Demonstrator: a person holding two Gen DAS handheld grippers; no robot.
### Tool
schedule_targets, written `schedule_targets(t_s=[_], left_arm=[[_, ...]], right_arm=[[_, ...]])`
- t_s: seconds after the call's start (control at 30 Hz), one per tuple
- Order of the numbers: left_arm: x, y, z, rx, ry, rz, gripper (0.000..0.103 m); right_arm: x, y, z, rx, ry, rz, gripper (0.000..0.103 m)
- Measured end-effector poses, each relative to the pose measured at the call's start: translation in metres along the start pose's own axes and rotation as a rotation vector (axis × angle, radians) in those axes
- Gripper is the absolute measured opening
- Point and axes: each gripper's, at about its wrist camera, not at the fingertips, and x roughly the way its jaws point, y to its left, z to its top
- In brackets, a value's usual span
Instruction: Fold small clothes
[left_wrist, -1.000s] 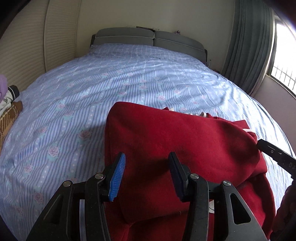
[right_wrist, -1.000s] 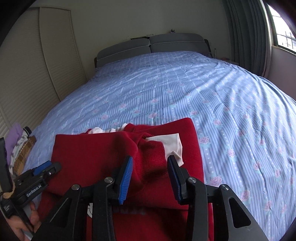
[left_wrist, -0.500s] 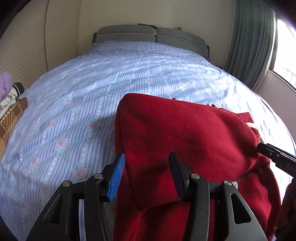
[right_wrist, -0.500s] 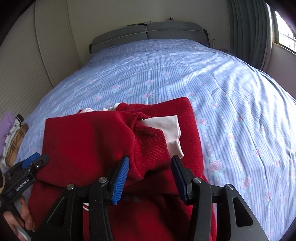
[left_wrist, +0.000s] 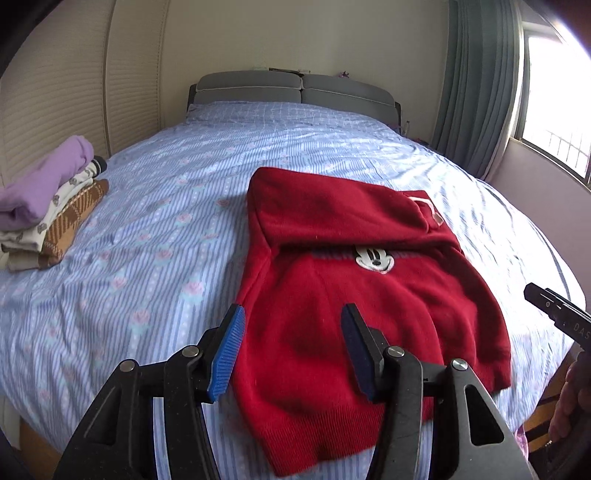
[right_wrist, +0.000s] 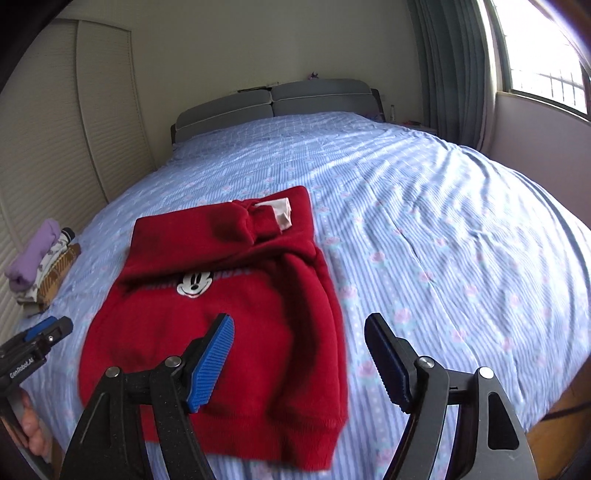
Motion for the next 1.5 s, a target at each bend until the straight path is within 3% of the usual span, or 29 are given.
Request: schedule_targets(t_s=[0.17, 0.4, 0.83, 1.3, 1.33, 1.43, 1.5], left_arm=[[-0.009, 0.009, -0.033, -0.037, 0.008, 0.053, 0.053], [0.005, 0.02, -0.058, -0.058, 0.033, 0.084, 0.053], [0.024, 0.021, -0.084, -0.085, 0.068, 0.029, 0.053], [0.033, 0.014, -0.097, -0.103, 0.088, -0.018, 0.052], [0.033, 0.014, -0.097, -0.108, 0.087, -0.026, 0.048], [0.034, 0.01, -0.098, -0.098, 0.091, -0.065, 0.019], [0.032, 0.006, -0.097, -0.074, 0.085, -0.062, 0.012]], right_arm=[[-0.021, -0.014, -0.033, 0.018, 0.014, -0.026, 0.074], [-0.013, -0.01, -0.068, -0.021, 0.062, -0.041, 0.074], [0.027, -0.031, -0.081, 0.114, 0.147, 0.053, 0.073], [0.047, -0.035, -0.091, 0.181, 0.206, 0.196, 0.045], [0.047, -0.036, -0.091, 0.188, 0.206, 0.203, 0.043], [0.047, -0.04, -0.092, 0.221, 0.21, 0.23, 0.03], [0.048, -0.045, -0.093, 0.256, 0.212, 0.262, 0.023]])
